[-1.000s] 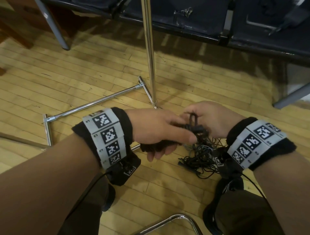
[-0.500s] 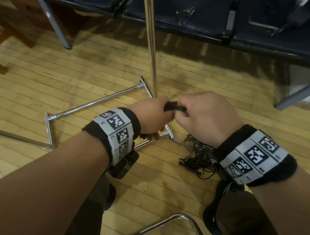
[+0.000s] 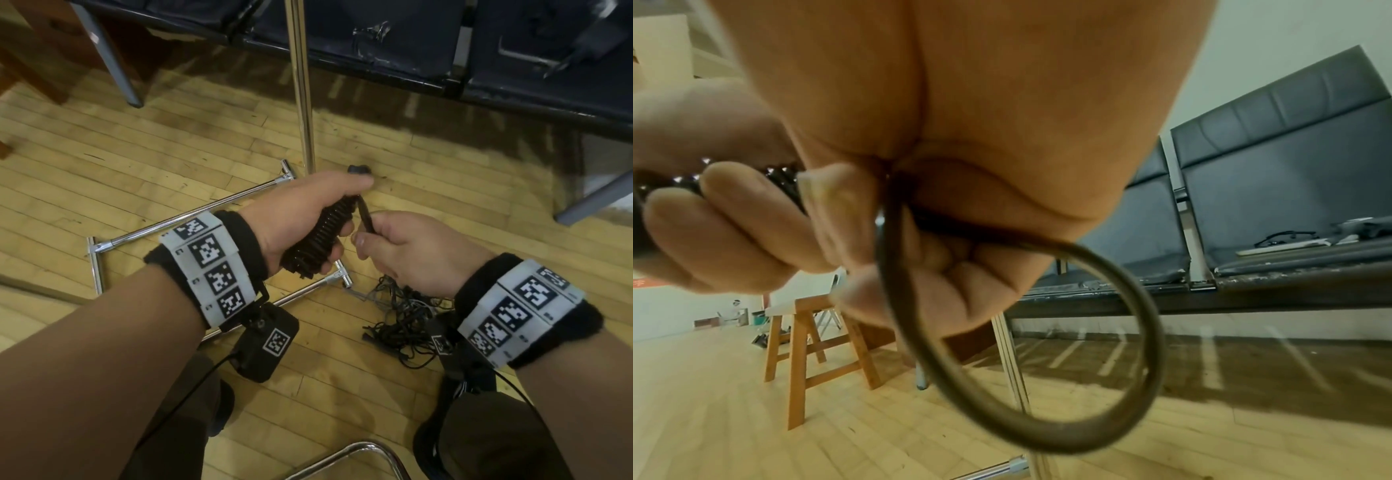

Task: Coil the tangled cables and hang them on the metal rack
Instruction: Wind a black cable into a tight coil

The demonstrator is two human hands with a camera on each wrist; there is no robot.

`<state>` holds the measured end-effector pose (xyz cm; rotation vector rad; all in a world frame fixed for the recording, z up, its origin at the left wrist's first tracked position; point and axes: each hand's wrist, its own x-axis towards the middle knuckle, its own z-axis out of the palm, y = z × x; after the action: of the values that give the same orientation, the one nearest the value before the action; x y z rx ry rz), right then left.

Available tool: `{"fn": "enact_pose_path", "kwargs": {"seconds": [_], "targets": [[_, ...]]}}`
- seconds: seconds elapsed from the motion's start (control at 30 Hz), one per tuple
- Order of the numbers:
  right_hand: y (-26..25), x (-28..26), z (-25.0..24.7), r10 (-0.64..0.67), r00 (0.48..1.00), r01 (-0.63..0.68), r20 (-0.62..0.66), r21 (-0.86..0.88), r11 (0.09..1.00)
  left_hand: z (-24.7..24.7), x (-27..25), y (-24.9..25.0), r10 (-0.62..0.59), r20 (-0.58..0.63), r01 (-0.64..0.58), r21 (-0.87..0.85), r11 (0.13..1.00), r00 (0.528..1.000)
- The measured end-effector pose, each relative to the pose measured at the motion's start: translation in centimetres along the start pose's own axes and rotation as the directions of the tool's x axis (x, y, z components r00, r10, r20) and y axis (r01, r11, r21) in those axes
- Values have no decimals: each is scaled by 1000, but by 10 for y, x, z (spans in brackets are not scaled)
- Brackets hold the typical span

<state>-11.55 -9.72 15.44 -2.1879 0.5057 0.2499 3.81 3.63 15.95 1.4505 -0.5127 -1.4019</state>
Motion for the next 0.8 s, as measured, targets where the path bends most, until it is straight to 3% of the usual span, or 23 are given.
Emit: {"fn": "enact_pose_path", "kwargs": {"seconds": [0.1,0.23,0.33,0.4,0.53,0.63,0.73,0.8], "targets": [[-1,2,3,7,998,-8,67,13,1000,4,1,-4,52,0,-52,26,998,999],[2,3,2,55,982,-47,183,-46,998,4,-1,-5,60,114,-62,10,998,992],[6,5,1,103,978,-103,179,-9,995,9,-2,-7,24,178,-45,112,993,984],[7,7,0,124,978,-111,170,-82,990,14,-3,-8,-68,243,13,223,975,968],[9,17,-3,176,978,-105,112,-461,881,26,-4,-14,-265,309,38,583,811,913],[-3,22,0,176,983,-117,45,-585,803,38,-5,-23,-373,260,57,750,659,890],[-15,23,3,97,995,-80,-14,-678,731,41,-2,-26,-384,135,92,850,519,914],[-23,18,2,34,998,-64,-57,-685,725,39,2,-27,-318,63,123,837,533,946]]}}
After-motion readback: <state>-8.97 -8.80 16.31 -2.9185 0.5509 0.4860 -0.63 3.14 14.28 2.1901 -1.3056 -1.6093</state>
